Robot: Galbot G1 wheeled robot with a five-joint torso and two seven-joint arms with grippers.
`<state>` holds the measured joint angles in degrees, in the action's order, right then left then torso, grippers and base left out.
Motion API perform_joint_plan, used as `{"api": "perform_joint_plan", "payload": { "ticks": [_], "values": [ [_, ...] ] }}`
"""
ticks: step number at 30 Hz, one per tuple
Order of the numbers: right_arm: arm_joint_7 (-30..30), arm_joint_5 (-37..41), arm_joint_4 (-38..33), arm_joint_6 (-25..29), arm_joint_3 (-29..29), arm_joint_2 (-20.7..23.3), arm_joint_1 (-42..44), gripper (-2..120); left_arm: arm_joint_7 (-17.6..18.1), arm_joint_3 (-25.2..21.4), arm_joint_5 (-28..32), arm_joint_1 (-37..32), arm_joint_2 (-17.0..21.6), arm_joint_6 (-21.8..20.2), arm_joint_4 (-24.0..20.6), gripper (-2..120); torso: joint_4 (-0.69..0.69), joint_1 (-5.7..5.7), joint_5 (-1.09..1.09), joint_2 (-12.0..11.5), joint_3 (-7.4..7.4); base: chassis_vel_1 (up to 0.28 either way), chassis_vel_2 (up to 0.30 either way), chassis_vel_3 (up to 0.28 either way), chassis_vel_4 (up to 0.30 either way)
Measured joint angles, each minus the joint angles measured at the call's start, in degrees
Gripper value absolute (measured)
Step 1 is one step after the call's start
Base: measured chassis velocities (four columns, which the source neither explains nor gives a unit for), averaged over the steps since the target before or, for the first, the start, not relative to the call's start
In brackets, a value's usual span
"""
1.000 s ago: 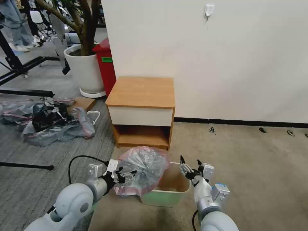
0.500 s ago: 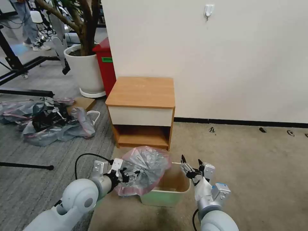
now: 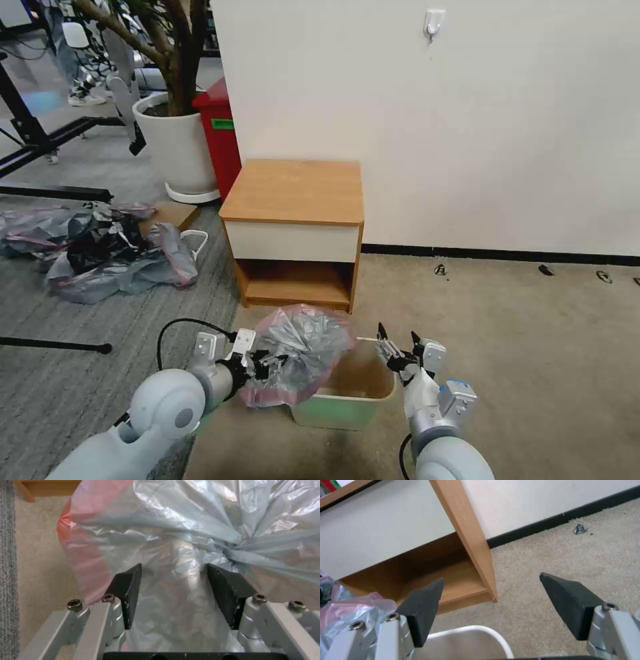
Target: Pick up the garbage bag from the table and place it over the trash can.
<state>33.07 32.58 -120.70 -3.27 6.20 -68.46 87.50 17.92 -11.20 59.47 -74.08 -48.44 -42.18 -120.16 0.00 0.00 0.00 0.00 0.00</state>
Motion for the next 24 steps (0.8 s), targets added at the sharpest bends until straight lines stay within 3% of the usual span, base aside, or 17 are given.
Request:
{"api": "perform_joint_plan", "payload": {
  "ticks": [21, 24],
  "values": [
    [0.0, -0.1, 1.4, 0.3, -0.3, -0.3, -0.5, 75, 3.4, 5.6, 3.5, 4.2, 0.5, 0.0, 2.8, 54, 0.00, 0.00, 0.00, 0.0, 0.00, 0.000, 0.000, 0.000, 0.000],
    [0.0, -0.1, 1.4, 0.4, -0.1, -0.3, -0.6, 75, 5.1, 7.1, 5.3, 5.3, 0.6, 0.0, 3.5, 55, 0.00, 0.00, 0.00, 0.0, 0.00, 0.000, 0.000, 0.000, 0.000]
  ]
}}
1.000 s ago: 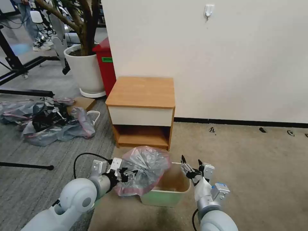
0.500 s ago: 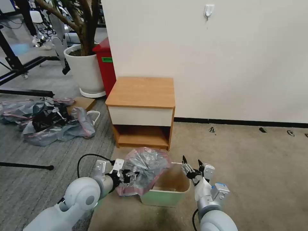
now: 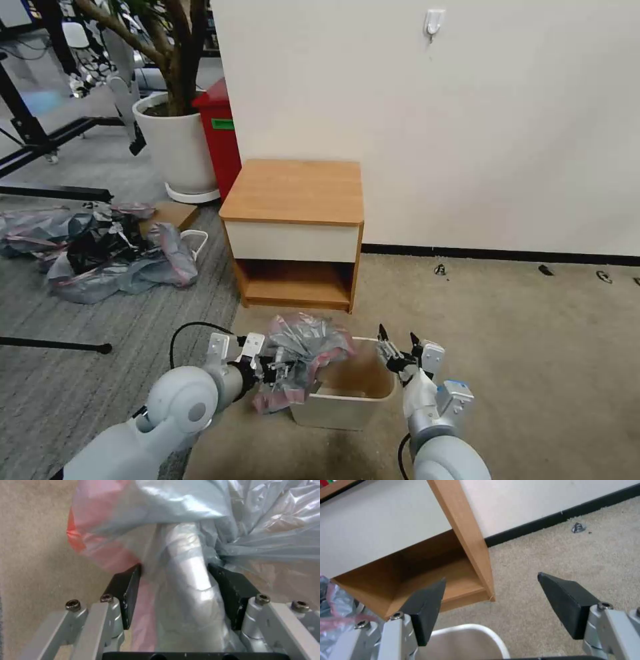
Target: Pick up the garbage bag from the table and place it over the trash can.
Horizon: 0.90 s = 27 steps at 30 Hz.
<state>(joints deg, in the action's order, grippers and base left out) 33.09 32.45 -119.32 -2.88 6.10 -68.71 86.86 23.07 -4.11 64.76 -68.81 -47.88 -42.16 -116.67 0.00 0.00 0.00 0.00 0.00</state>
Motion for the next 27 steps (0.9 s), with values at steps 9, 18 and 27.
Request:
{"api": "perform_joint_plan", "payload": {
  "ticks": [9, 18, 27],
  "values": [
    [0.0, 0.0, -0.2, 0.2, 0.4, 0.0, 0.1, 75, 1.6, 1.8, 1.8, 1.7, 0.0, 0.0, 1.4, 46, 0.00, 0.00, 0.00, 0.0, 0.00, 0.000, 0.000, 0.000, 0.000],
    [-0.4, -1.3, -1.3, 0.5, 1.2, 0.7, -0.5, 75, 2.2, 2.2, 2.3, 2.2, -0.1, 0.0, 1.7, 16, 0.00, 0.00, 0.00, 0.0, 0.00, 0.000, 0.000, 0.000, 0.000],
    [-6.6, -2.2, -9.0, 0.5, 1.2, 7.5, 0.5, 76, -0.7, 0.8, -0.9, 1.7, -0.2, 1.4, 1.4, 2, 0.00, 0.00, 0.01, 0.0, 0.00, 0.000, 0.000, 0.000, 0.000]
  ]
}}
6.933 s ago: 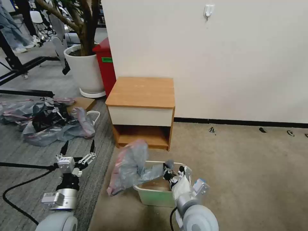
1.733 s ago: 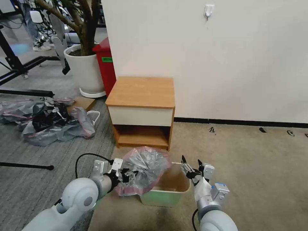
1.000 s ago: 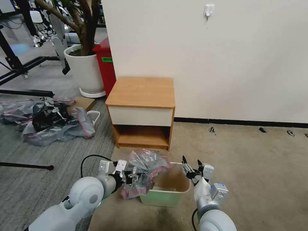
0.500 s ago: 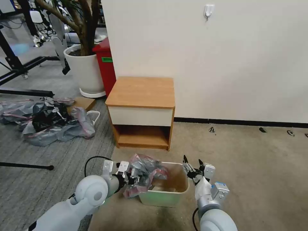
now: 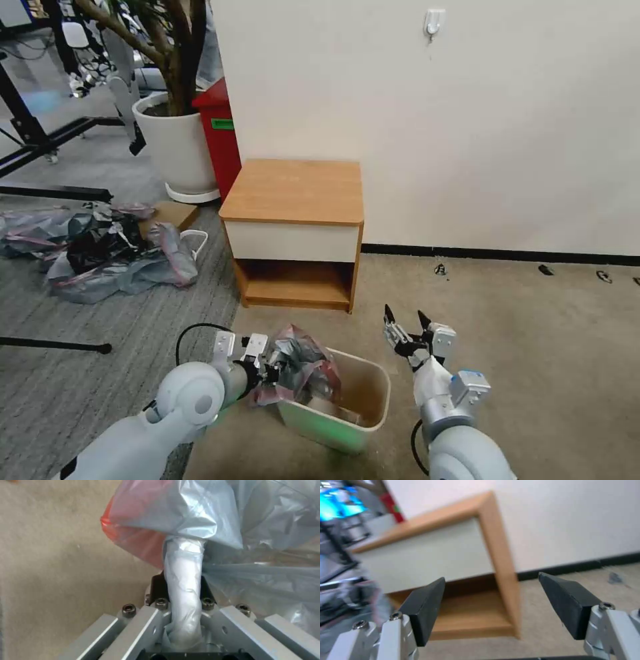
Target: Pick up the garbage bag from the table and place it over the trash can.
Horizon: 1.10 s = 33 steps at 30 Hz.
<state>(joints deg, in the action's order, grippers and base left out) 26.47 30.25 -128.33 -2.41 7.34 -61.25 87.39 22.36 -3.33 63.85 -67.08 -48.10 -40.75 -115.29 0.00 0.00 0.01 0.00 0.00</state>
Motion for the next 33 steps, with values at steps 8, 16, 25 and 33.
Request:
{"api": "perform_joint_plan", "payload": {
  "ticks": [8, 16, 25, 33],
  "values": [
    [-2.2, 12.2, -12.8, -9.1, -0.6, 4.5, 3.1, 72, -3.6, -1.6, -6.6, -0.7, -0.8, 6.0, 0.3, 2, 0.00, 0.00, -0.02, 0.0, -0.01, 0.000, 0.000, 0.000, 0.000],
    [8.9, 36.8, -14.9, -23.4, -2.2, 4.1, -3.8, 67, -5.1, -2.0, -9.9, -1.3, -1.0, 8.2, -0.1, 2, 0.00, 0.00, -0.01, 0.0, 0.00, 0.000, 0.000, 0.000, 0.000],
    [11.0, 39.6, -5.5, -23.6, -5.4, 2.8, -11.0, 76, -6.6, -3.6, -12.8, -3.7, -1.1, 9.2, -1.9, 2, 0.00, 0.00, -0.01, 0.0, 0.00, 0.000, 0.000, 0.000, 0.000],
    [12.7, 39.7, -2.6, -23.8, -7.6, 2.5, -14.4, 85, -6.9, -4.4, -13.4, -4.7, -1.3, 9.2, -3.0, 2, 0.00, 0.00, -0.01, 0.0, 0.00, 0.000, 0.000, 0.000, 0.000]
  ]
}}
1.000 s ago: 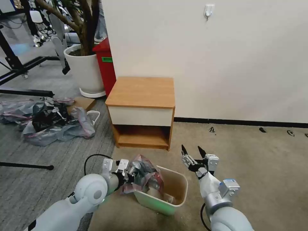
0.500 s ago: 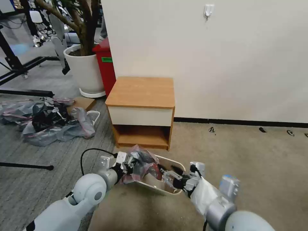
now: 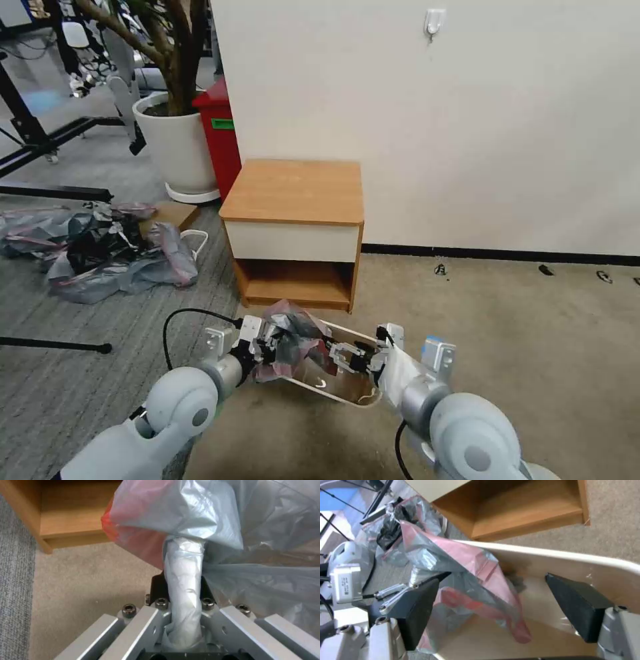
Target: Pick up the garbage bag from the table and place it over the trash can.
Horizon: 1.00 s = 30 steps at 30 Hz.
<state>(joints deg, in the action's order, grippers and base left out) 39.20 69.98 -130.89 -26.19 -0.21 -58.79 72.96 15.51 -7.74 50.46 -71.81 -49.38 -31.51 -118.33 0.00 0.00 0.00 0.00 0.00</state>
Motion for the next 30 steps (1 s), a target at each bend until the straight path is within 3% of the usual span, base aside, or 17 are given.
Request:
{"api": "perform_joint_plan", "payload": {
  "ticks": [21, 30],
  "values": [
    [3.4, 2.7, 6.3, -0.1, -5.2, -1.6, -6.4, 86, -0.1, -0.1, -0.5, -1.0, -0.3, 0.1, -1.5, 2, 0.00, 0.00, 0.00, 0.0, 0.00, 0.000, 0.000, 0.000, 0.000],
    [4.3, 5.2, 9.3, -0.8, -6.1, -1.1, -8.8, 72, -0.1, 0.1, -0.5, -0.9, -0.1, 0.2, -1.9, 2, 0.00, 0.00, 0.00, 0.0, 0.00, 0.000, 0.000, 0.000, 0.000]
  ]
}}
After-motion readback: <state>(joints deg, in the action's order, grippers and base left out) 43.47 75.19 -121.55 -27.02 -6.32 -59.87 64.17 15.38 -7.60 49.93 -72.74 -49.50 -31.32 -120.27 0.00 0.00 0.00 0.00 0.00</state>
